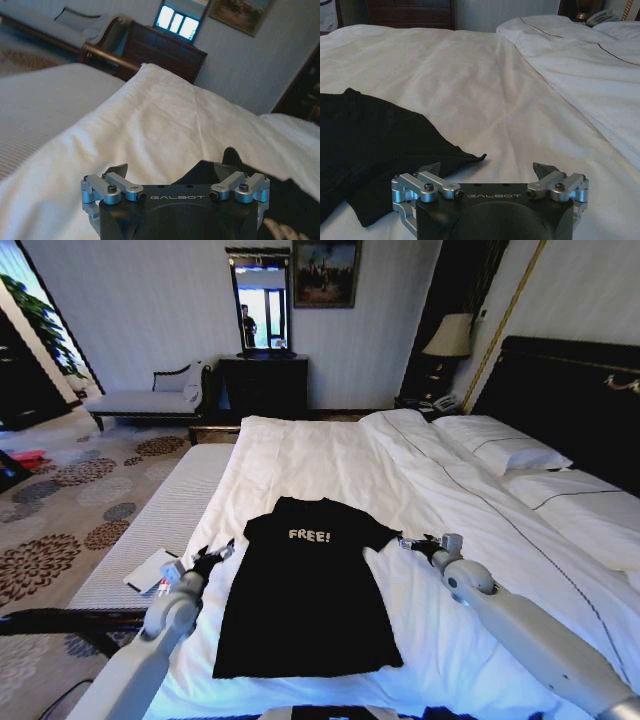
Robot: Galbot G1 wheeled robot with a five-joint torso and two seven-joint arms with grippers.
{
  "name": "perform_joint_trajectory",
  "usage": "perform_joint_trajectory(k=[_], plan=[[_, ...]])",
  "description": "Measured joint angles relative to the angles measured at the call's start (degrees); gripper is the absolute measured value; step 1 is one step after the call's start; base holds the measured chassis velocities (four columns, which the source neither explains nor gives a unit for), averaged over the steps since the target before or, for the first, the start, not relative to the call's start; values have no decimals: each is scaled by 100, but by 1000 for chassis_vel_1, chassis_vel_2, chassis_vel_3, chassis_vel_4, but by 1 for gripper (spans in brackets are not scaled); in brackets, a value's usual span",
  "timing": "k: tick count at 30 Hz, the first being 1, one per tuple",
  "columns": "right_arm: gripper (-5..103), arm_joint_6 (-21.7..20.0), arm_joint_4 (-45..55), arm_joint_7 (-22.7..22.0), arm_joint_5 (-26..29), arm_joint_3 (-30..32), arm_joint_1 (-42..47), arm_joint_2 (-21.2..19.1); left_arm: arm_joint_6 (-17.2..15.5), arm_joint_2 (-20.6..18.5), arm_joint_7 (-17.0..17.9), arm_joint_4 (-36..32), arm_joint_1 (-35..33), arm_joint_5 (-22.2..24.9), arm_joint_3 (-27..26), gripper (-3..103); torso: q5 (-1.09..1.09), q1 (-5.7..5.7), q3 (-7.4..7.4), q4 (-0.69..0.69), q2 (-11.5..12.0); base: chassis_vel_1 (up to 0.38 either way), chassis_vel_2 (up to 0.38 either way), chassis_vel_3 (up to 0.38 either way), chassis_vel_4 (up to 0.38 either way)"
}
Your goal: Fold the clothes on the bed.
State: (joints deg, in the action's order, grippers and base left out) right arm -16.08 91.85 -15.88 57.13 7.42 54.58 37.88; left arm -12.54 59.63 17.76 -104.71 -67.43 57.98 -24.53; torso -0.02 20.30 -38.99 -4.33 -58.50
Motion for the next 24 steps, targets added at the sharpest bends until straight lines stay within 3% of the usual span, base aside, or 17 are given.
perform_joint_trajectory(k=[6, 7, 8, 15, 19, 21, 24], plan=[[100, 0, -38, 1, 34, -5, -20, -39, -119, 157, 77, 555, 399, 439, 123, 95, 2, 0, 0, 3, 0, 0, 0, 0, 0], [100, 0, -60, 2, 40, -15, -43, -49, -185, 182, 77, 667, 480, 644, 155, 89, 2, 0, 0, 2, 0, 0, 0, 0, 0], [100, 0, -73, 3, 46, -27, -59, -55, -230, 196, 77, 733, 538, 726, 199, 89, 2, 0, 0, 2, 0, 0, 0, 0, 0], [100, -7, -98, 10, 88, -85, -138, -57, -317, 283, 67, 941, 766, 772, 459, 83, 1, 0, 0, 1, 0, 0, 0, 0, 0], [100, -13, -125, 15, 90, -115, -139, -81, -317, 441, -16, 1141, 956, 864, 590, 72, 1, 0, 1, 1, 0, 0, 0, 0, 0], [100, -14, -132, 18, 91, -120, -139, -96, -317, 477, -28, 1178, 985, 883, 614, 72, 1, 0, 1, 1, 0, 0, 0, 0, 0], [100, -19, -138, 20, 112, -128, -151, -150, -314, 609, -47, 1325, 1082, 893, 676, 55, 0, 0, 1, -1, 0, 0, 0, 0, 0]])
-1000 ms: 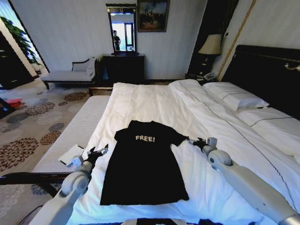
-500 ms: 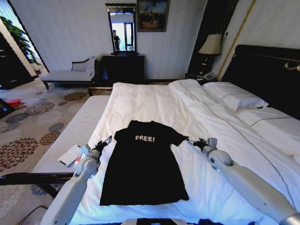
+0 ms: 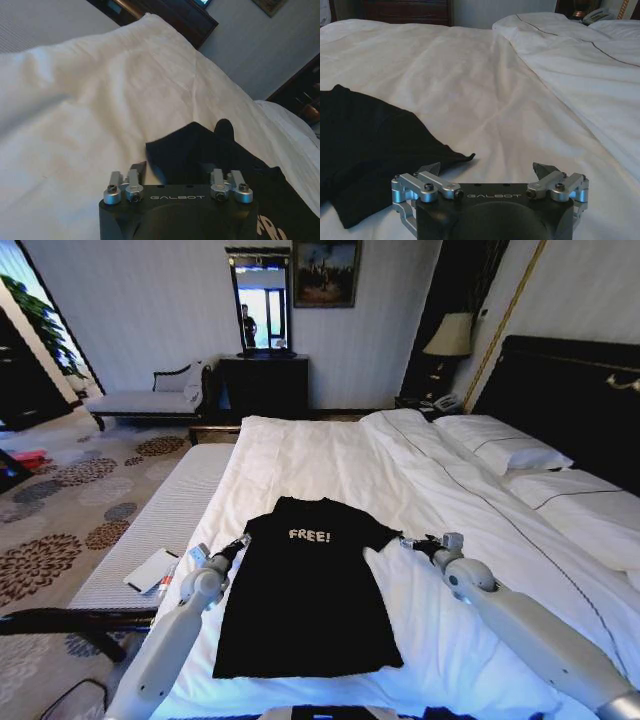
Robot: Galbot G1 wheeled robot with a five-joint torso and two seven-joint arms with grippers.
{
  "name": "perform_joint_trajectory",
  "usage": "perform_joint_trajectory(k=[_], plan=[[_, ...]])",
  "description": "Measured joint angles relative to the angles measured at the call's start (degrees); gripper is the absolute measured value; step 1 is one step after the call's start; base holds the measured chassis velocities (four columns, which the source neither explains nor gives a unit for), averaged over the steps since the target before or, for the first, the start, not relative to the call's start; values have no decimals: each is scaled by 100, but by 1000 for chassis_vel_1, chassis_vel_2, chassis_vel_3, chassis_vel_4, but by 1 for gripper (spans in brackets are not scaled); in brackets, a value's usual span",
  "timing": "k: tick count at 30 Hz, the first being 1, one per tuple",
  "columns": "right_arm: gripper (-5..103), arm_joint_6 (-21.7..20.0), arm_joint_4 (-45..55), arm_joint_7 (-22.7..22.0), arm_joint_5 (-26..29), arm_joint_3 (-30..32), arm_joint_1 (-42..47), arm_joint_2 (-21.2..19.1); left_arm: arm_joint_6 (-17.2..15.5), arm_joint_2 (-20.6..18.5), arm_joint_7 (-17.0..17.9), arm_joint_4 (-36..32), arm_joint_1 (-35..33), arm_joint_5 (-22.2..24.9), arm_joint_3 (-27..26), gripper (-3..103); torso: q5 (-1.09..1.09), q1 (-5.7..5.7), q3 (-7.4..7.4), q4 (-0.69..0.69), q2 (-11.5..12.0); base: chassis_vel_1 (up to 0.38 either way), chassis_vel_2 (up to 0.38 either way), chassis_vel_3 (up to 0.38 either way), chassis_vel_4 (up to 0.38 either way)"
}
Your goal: Fold the clothes on the bed.
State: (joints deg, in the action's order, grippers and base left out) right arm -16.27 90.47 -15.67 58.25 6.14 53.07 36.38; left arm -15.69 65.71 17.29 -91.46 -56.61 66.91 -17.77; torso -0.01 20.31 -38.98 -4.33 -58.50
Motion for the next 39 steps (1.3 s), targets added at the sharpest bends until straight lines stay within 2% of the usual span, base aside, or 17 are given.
perform_joint_trajectory(k=[1, 2, 3, 4, 7, 9, 12, 15, 16, 28, 32, 33, 39], plan=[[100, -2, 11, 0, 10, 0, -6, -24, 1, 38, -1, 48, 29, 0, 11, 50, 1, 0, 0, 1, 0, 0, 0, 0, 0], [100, -2, 20, 0, 15, 0, -7, -39, 2, 58, -2, 75, 45, -1, 16, 50, 1, 0, 0, 0, 0, 0, 0, 0, 0], [100, -3, 28, 0, 19, 0, -9, -60, 4, 88, 0, 115, 66, -4, 21, 44, 1, 0, 0, 1, 0, 0, 0, 0, 0], [100, -3, 28, 0, 19, 0, -9, -60, 4, 88, 0, 115, 66, -4, 21, 44, 1, 0, 0, 1, 0, 0, 0, 0, 0], [100, -6, 62, 15, 5, 30, 19, -134, 27, 149, 2, 210, 96, -49, 15, 27, 2, 0, 0, 1, 0, 0, 0, 0, 0], [100, -6, 65, 19, 0, 33, 26, -141, 30, 149, 1, 211, 96, -56, 13, 27, 2, -1, 0, 1, 0, 0, 0, 0, 0], [100, -22, 56, 36, -38, 49, 66, -155, 53, 89, -16, 192, 73, -130, -21, 12, 1, -1, 0, 1, 0, 0, 0, 0, 0], [100, -24, 50, 40, -48, 49, 68, -147, 63, 62, -22, 182, 72, -147, -43, 7, 1, -1, 0, 2, 0, 0, 0, 0, 0], [100, -30, 51, 41, -50, 49, 68, -139, 72, 48, -24, 182, 74, -153, -54, 1, 2, -1, 0, 2, 0, 0, 0, 0, 0], [100, -48, 84, 46, -97, 50, 123, -79, 171, -68, -65, 198, 136, -440, -53, 1, 2, -1, 0, 0, 0, 0, 0, 0, 0], [100, -48, 85, 64, -104, 61, 129, -67, 305, -265, -169, 112, 113, -837, -71, 1, 2, -1, 0, 1, 0, 0, 0, 0, 0], [100, -47, 72, 75, -109, 61, 129, -53, 381, -355, -240, 52, 66, -1074, -86, 1, 2, -1, 0, 1, -1, 0, 0, 0, 0], [100, -35, 44, 107, -131, 53, 121, 14, 515, -498, -282, -87, -67, -1401, -158, 1, 2, -1, 0, 1, -1, 0, 0, 0, 0]])
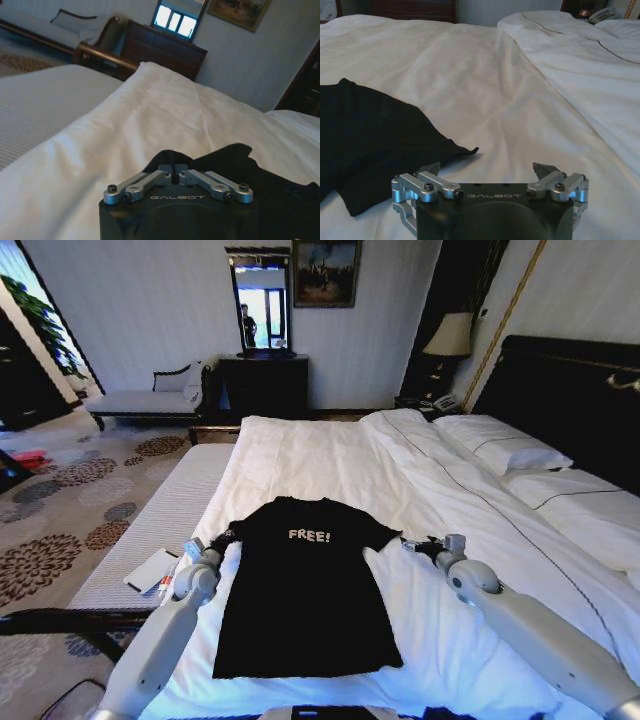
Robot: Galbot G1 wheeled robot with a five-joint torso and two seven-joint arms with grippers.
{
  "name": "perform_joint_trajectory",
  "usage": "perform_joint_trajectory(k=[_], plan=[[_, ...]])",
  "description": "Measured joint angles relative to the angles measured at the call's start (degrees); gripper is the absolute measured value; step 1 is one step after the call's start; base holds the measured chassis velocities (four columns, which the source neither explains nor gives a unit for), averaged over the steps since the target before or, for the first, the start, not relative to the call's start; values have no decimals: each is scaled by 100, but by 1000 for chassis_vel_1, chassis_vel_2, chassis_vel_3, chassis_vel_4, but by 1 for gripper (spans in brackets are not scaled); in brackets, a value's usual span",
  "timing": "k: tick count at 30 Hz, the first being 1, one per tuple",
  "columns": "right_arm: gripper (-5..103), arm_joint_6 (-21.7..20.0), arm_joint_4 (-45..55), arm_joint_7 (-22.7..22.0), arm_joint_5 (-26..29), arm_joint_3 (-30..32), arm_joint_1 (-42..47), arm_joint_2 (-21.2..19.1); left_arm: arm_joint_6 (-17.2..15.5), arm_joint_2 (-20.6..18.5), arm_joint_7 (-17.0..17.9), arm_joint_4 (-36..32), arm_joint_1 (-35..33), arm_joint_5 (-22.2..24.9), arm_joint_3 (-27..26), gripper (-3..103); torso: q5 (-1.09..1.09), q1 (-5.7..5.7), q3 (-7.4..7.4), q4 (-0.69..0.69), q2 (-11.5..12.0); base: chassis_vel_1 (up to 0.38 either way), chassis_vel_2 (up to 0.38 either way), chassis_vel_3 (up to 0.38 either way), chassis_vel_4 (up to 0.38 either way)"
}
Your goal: Fold the clothes on the bed.
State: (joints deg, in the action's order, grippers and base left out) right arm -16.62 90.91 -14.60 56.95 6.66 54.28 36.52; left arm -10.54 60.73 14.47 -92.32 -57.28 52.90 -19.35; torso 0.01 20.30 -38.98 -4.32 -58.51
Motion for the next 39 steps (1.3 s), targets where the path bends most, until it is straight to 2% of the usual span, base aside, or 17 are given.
perform_joint_trajectory(k=[9, 20, 22, 23, 27, 29, 31, 32, 35, 37, 39], plan=[[100, 26, 7, 12, -33, 7, 44, 33, 136, -4, 116, 153, -12, -247, -162, 1, 0, 0, 0, -1, 0, 0, 0, 0, 0], [100, 50, 20, 30, -52, -9, 58, 91, 70, 191, 250, 645, 201, -73, -181, 0, -1, 0, 0, 0, 0, 0, 0, 0, 0], [100, 78, 19, 31, -51, -7, 73, 98, 23, 258, 308, 706, 190, -32, -178, 9, -1, 0, 0, 1, 0, 0, 0, 0, 0], [100, 78, 19, 31, -51, -7, 73, 98, 23, 258, 308, 706, 190, -32, -178, 9, -1, 0, 0, 1, 0, 0, 0, 0, 0], [100, 140, 19, 74, -33, 34, 82, 86, 3, 272, 331, 702, 91, -11, -201, 30, -1, 0, 0, 0, 0, 0, 0, 0, 0], [100, 146, 20, 80, -23, 35, 73, 80, 2, 259, 333, 675, 62, 1, -215, 30, -1, 0, 0, 0, 0, 0, 0, 0, 0], [100, 149, 24, 84, 27, 37, 27, 70, 1, 217, 339, 567, -16, 62, -272, 41, -1, 1, 0, 0, 0, 0, 0, 0, 0], [100, 149, 24, 84, 27, 37, 27, 70, 1, 217, 339, 567, -16, 62, -272, 41, -1, 1, 0, 0, 0, 0, 0, 0, 0], [100, 149, 26, 79, 282, 38, -99, 104, 2, 156, 362, 338, -181, 100, -383, 57, 0, 0, 0, -1, 0, 0, 0, 0, 0], [100, 145, 25, 76, 422, 39, -149, 132, 3, 137, 377, 236, -256, 101, -425, 57, 0, 0, 0, -1, 0, 0, 0, 0, 0], [100, 107, 14, 55, 749, 44, -247, 199, 5, 103, 391, 30, -420, 86, -490, 68, 0, 0, 0, -1, 0, 0, 0, 0, 0]])
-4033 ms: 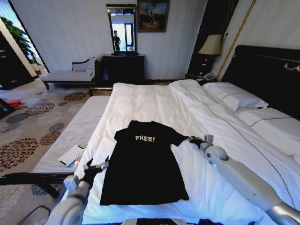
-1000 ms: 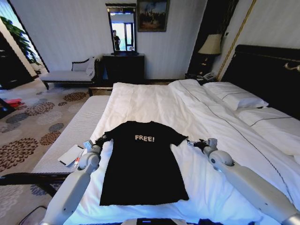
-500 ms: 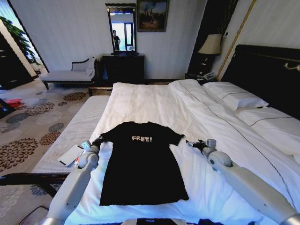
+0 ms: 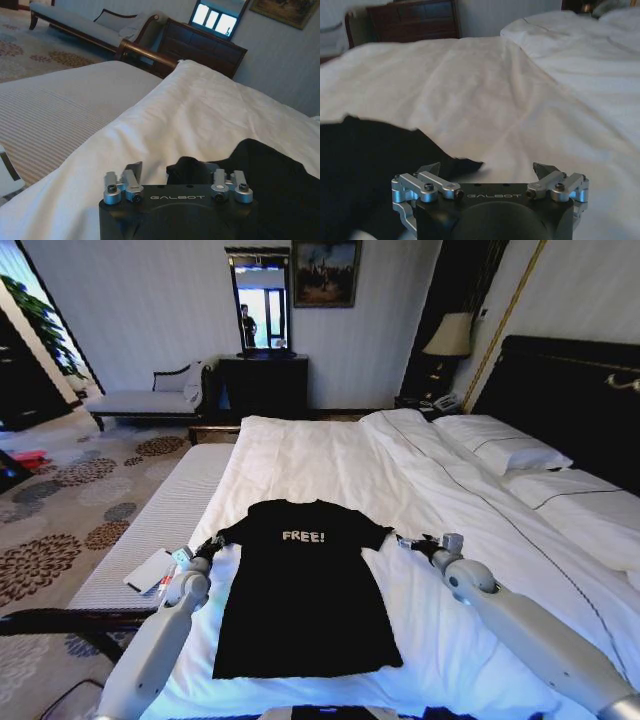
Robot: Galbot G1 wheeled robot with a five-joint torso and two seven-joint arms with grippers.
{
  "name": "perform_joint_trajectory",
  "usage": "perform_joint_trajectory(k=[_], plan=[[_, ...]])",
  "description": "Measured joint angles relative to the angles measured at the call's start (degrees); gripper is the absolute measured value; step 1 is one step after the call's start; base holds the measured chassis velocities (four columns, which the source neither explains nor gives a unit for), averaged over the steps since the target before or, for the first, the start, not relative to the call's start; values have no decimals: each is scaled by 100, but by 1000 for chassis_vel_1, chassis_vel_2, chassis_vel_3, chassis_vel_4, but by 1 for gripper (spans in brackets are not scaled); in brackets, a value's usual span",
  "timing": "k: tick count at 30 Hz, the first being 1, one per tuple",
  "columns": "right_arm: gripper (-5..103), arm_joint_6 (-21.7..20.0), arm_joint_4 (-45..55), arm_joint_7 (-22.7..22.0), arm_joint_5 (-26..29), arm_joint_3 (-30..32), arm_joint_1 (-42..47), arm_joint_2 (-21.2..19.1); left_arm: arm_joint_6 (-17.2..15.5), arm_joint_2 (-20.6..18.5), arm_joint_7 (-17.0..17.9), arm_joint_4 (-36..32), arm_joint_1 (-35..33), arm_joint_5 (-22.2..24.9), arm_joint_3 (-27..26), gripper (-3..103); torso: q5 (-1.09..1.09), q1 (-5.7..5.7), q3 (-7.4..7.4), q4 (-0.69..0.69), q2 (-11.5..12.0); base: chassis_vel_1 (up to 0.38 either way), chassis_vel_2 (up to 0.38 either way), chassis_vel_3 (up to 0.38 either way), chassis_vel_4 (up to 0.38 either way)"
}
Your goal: Fold the clothes on the bed.
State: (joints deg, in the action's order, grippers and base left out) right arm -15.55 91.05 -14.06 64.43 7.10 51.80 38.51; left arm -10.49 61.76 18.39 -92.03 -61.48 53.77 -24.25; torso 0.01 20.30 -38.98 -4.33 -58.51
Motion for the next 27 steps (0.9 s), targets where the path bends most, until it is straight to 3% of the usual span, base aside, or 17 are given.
perform_joint_trajectory(k=[2, 4, 8, 17, 27], plan=[[100, -132, -101, -51, 675, -12, -234, 174, 9, -66, 9, -468, -386, -126, -126, 79, 0, 0, 1, 1, 0, 0, 0, 0, 0], [100, -149, -115, -55, 745, -16, -261, 195, 10, -74, 9, -541, -453, -146, -141, 79, -1, 0, 0, 1, 0, 0, 0, 0, 0], [100, -495, -281, -207, 1835, 20, -577, 487, 14, -186, 37, -1315, -1076, -316, -212, 98, -1, 0, 0, 4, 0, 0, 0, 0, 0], [100, -742, -755, -328, 2123, 46, -827, 752, 17, -261, 104, -1845, -1496, -521, -113, 100, -1, 0, 0, -2, 0, 0, 0, 0, 0], [100, -767, -1196, -246, 2135, 5, -1112, 946, 9, -307, 138, -2064, -1712, -565, -97, 100, -1, 0, 0, 2, 0, 0, 0, 0, 0]])
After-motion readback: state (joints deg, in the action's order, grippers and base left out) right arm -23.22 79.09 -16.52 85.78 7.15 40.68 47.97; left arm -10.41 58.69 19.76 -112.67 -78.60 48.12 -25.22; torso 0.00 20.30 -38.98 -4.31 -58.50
